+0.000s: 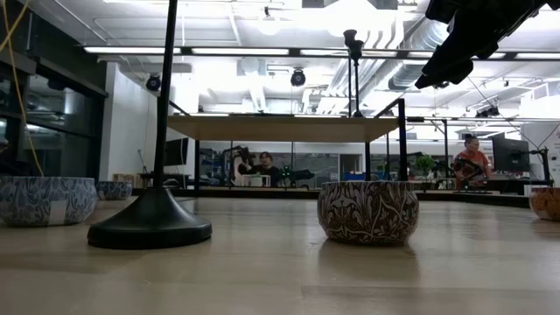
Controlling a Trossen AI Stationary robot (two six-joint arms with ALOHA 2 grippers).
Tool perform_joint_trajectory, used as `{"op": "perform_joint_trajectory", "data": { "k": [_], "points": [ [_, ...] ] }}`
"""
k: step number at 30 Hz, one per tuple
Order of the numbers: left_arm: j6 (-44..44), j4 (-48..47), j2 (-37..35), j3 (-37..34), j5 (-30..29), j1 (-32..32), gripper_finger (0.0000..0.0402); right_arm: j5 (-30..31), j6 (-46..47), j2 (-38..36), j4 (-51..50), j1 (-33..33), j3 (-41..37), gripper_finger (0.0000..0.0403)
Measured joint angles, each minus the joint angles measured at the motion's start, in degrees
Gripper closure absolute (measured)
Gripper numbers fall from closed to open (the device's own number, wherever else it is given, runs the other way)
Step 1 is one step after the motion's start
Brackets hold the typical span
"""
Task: Pick & Place candle stick holders
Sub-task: Put the black candle holder on the shelf
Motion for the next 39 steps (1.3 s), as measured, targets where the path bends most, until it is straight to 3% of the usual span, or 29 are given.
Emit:
{"op": "perform_joint_trajectory", "data": {
  "k": [7, 14, 29, 39],
  "points": [
    [-0.7, -0.7, 0.1, 1.6, 0.9, 0.0, 0.0401, 0.0, 0.0, 0.0, 0.0, 0.0, 0.0, 0.0203],
    [-3.1, -0.1, 0.0, 9.2, -4.4, 0.0, 0.0401, -0.9, -1.5, 0.0, 0.8, 0.0, 0.0, 0.0203],
    [-5.0, -0.1, 0.0, 16.4, -6.9, 0.0, 0.0401, -2.6, -2.0, 0.0, 3.4, 0.0, 0.0, 0.0203],
    [-4.9, -0.1, 3.0, 23.9, -11.4, 0.0, 0.0401, -6.0, -4.8, 0.7, 15.1, 0.1, 0.0, 0.0203]
  ]
}}
